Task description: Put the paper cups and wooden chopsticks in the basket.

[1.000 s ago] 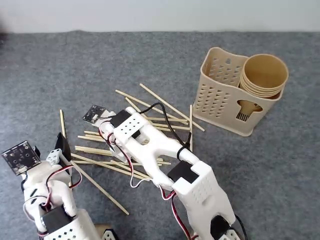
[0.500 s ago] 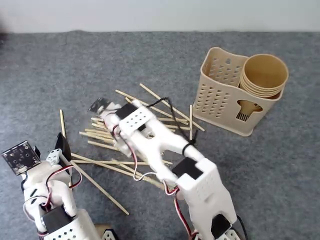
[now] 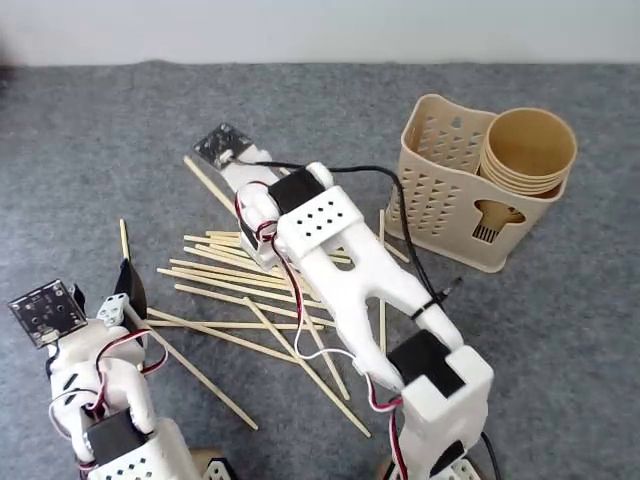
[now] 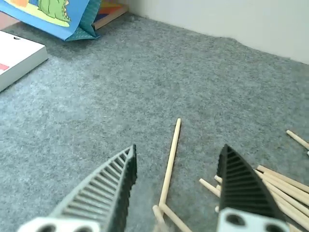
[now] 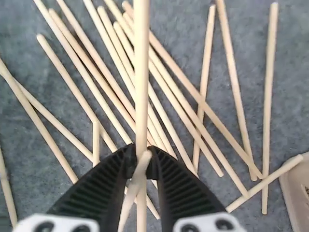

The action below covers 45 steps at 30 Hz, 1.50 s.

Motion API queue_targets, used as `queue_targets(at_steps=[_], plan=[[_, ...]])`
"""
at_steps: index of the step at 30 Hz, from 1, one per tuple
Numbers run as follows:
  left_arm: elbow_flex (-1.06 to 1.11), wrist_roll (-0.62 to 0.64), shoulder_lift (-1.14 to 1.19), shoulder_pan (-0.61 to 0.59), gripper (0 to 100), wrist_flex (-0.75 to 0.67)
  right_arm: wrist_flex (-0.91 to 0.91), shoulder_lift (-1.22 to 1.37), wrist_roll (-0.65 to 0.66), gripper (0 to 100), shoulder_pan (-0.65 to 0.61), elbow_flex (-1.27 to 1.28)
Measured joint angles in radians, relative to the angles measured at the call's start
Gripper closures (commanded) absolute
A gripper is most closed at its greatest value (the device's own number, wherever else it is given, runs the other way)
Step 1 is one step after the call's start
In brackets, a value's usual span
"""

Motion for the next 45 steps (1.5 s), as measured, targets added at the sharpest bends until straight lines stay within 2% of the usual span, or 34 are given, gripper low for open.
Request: queue_targets(at_steps=[5,12,20,27,37,45], plan=[[0.003,0.0,0.0,0.003,74,0.0,0.0,-0.084,-0.044,99.1,0.0,0.0],[0.003,0.0,0.0,0.006,74,0.0,-0.089,-0.224,-0.101,99.1,0.005,0.0],[0.003,0.0,0.0,0.006,74,0.0,-0.13,-0.387,-0.11,99.1,0.017,0.0],[0.003,0.0,0.0,0.006,74,0.0,-0.229,-0.528,-0.11,99.1,0.201,0.0],[0.003,0.0,0.0,0.005,74,0.0,-0.376,-0.548,-0.137,99.1,0.489,0.009],[0.003,0.0,0.0,0.005,74,0.0,-0.681,-0.542,-0.138,99.1,0.617,0.304]])
